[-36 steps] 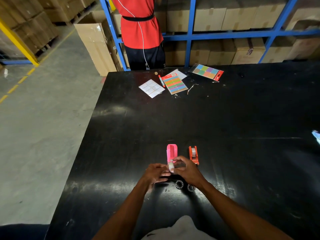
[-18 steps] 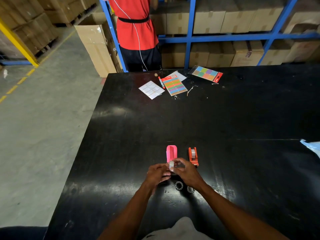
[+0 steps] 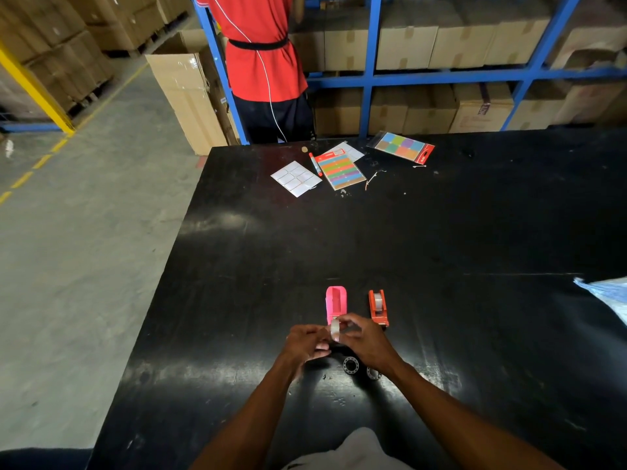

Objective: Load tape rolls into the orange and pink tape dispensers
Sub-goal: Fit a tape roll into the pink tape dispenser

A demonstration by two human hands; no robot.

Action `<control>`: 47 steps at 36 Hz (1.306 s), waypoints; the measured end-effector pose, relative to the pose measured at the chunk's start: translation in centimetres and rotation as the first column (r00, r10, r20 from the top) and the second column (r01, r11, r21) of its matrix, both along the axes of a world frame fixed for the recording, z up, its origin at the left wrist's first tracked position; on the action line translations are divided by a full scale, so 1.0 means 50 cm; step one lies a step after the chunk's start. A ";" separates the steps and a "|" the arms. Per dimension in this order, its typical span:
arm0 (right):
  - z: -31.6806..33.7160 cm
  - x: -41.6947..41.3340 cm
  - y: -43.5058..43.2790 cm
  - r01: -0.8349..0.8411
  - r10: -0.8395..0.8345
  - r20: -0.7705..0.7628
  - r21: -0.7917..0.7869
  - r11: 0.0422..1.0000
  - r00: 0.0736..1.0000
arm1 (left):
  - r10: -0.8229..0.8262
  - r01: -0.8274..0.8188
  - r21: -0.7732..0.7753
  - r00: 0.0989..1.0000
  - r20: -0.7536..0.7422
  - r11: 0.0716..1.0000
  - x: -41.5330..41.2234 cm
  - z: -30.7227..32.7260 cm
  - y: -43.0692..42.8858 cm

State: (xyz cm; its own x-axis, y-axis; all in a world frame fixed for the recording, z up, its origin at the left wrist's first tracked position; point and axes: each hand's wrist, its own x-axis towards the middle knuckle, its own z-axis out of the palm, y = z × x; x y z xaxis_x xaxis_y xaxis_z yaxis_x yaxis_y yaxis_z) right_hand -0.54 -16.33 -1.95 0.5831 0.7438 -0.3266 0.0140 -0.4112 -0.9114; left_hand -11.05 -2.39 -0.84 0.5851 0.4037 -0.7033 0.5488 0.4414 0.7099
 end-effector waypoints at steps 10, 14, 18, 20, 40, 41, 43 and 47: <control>-0.006 0.017 0.007 -0.024 0.025 0.018 -0.041 0.999 1.000 | 0.084 -0.083 -0.010 0.996 0.019 0.996 0.011 -0.014 -0.009; -0.008 0.031 0.010 -0.034 0.036 0.020 -0.060 0.998 0.999 | 0.079 -0.078 -0.021 0.996 0.031 0.997 0.020 -0.015 -0.005; -0.010 0.043 0.017 -0.049 0.052 0.048 -0.059 0.997 0.997 | 0.088 -0.087 -0.018 0.996 0.022 0.996 0.031 -0.020 0.002; -0.012 0.051 0.021 -0.061 0.065 0.058 -0.067 0.996 0.996 | 0.093 -0.092 -0.018 0.996 0.007 0.996 0.038 -0.026 0.005; -0.041 0.185 0.103 -0.142 0.258 0.400 -0.296 0.945 0.879 | 0.043 -0.023 0.248 0.996 -0.077 0.969 0.154 -0.185 0.111; -0.042 0.185 0.107 -0.156 0.282 0.416 -0.311 0.938 0.864 | 0.024 -0.004 0.270 0.997 -0.069 0.963 0.160 -0.213 0.119; -0.047 0.185 0.114 -0.172 0.318 0.447 -0.338 0.925 0.836 | -0.017 0.025 0.299 0.999 -0.030 0.954 0.168 -0.243 0.127; -0.063 0.190 0.124 -0.176 0.362 0.479 -0.389 0.904 0.800 | -0.149 0.141 0.319 0.989 0.000 0.937 0.177 -0.170 0.113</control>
State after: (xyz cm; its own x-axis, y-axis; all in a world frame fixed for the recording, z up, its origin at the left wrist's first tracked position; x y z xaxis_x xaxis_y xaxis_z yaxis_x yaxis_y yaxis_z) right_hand 8.95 -10.11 -5.11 0.5228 0.8096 -0.2669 0.6070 -0.5734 -0.5503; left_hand -2.18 3.28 -9.35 0.6690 0.5133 -0.5376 0.5709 0.1083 0.8138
